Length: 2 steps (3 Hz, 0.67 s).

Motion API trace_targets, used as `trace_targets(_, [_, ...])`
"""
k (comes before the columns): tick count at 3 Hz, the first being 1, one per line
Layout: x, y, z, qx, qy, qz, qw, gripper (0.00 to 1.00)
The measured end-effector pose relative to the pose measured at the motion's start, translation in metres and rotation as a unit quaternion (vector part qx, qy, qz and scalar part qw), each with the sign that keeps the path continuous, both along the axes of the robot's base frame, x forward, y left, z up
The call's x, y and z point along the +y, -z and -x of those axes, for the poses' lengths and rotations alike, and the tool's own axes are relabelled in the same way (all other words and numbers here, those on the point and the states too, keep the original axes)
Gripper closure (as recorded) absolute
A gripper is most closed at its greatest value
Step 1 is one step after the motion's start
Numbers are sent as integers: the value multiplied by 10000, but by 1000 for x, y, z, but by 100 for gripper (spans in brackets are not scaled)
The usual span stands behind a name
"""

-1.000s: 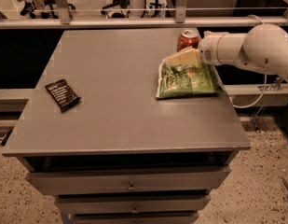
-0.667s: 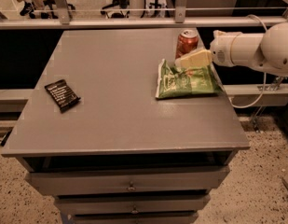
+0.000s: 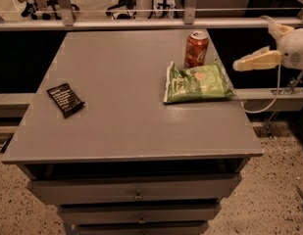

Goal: Move coke can near green jalapeno chip bag

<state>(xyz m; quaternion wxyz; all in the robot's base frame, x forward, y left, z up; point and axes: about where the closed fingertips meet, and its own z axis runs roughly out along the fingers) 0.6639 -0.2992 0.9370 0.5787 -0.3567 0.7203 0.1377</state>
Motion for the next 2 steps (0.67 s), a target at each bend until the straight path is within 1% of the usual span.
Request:
trace_targets(1, [-49,-27,28,-89,129,151,9998,0])
trace_targets(2, [-53,-33,31,-113,121,171,9997,0])
